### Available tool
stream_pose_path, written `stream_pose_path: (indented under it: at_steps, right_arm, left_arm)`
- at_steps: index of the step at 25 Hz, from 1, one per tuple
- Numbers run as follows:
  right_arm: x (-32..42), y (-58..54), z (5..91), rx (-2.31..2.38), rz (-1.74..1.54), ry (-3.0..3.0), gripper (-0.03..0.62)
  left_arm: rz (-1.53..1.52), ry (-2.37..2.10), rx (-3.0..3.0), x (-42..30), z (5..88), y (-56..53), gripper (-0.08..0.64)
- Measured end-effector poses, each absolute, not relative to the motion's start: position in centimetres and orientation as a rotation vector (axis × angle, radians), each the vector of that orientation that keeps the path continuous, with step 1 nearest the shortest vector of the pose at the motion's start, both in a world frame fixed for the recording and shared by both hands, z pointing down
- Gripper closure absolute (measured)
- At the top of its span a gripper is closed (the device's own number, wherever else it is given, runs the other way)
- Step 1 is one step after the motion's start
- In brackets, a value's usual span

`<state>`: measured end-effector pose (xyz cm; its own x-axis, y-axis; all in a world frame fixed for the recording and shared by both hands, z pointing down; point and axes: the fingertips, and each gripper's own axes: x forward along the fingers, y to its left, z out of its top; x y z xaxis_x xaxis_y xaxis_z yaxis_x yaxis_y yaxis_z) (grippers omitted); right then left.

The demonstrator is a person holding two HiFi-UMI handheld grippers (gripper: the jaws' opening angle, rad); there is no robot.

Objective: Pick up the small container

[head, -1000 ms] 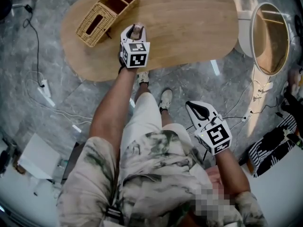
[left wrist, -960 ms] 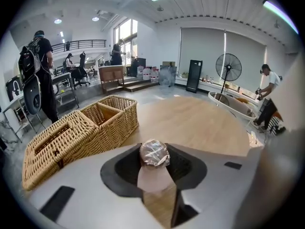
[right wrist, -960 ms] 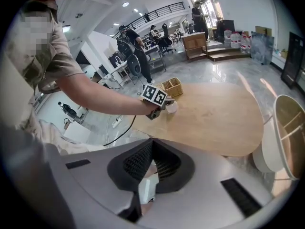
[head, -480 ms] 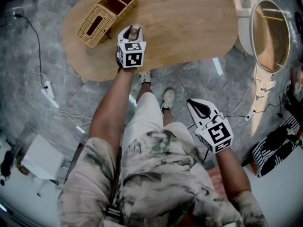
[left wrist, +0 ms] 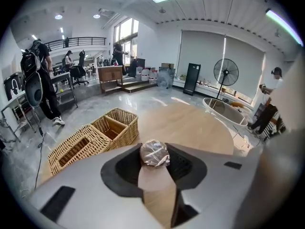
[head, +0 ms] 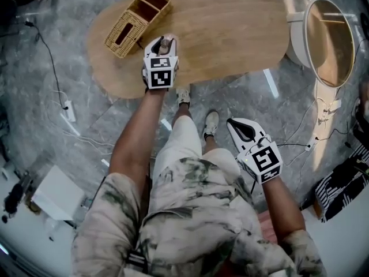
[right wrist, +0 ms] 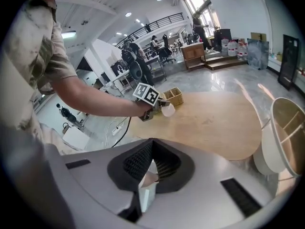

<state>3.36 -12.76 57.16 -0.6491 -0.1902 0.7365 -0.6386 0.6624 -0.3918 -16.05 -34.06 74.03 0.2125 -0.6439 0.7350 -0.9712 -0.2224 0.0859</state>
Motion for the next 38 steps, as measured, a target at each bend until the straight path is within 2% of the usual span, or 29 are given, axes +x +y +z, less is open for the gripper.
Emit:
stream_pose_path:
  at_steps: [38]
  right_arm:
    - [5.8, -5.9, 47.5, 0.657, 0.717, -2.371, 0.572]
  left_arm:
    - [0.681, -1.444, 2.127, -13.4, 49.3, -23.5, 0.41]
